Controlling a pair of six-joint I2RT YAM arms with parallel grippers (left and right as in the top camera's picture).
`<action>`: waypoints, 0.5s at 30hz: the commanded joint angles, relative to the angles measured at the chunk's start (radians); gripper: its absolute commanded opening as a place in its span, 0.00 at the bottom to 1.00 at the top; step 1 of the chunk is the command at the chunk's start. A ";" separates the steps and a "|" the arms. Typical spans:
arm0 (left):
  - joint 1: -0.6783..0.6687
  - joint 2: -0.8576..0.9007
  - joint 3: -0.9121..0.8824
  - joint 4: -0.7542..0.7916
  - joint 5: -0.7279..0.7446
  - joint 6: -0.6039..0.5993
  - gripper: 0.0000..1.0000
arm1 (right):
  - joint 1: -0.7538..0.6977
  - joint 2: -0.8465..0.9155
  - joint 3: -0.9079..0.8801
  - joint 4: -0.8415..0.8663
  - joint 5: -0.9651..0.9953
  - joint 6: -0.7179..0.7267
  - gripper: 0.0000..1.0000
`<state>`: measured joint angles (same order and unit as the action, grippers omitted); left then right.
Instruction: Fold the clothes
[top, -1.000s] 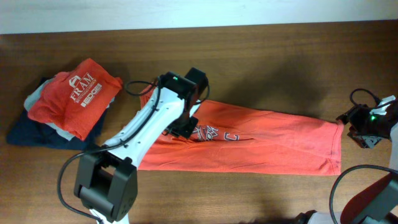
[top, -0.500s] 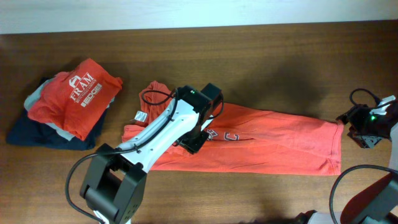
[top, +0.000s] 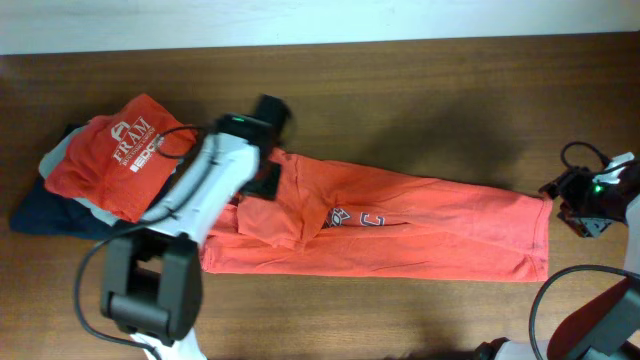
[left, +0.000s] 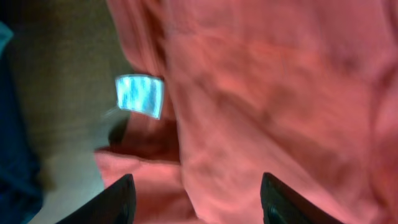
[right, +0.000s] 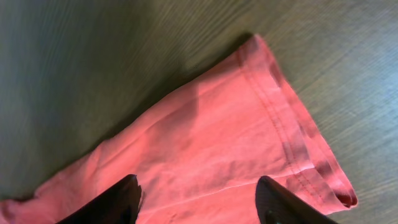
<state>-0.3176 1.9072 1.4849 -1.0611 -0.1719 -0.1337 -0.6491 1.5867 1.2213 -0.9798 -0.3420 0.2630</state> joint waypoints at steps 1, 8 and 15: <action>0.081 0.009 -0.042 0.049 0.234 0.080 0.64 | 0.048 -0.008 0.013 0.000 0.026 -0.002 0.66; 0.109 0.080 -0.044 0.116 0.314 0.202 0.63 | 0.094 -0.008 0.013 0.004 0.066 -0.001 0.67; 0.109 0.193 -0.044 0.133 0.303 0.219 0.43 | 0.093 -0.008 0.013 -0.001 0.066 -0.001 0.67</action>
<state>-0.2092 2.0548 1.4490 -0.9321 0.1074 0.0479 -0.5610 1.5867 1.2213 -0.9794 -0.2955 0.2619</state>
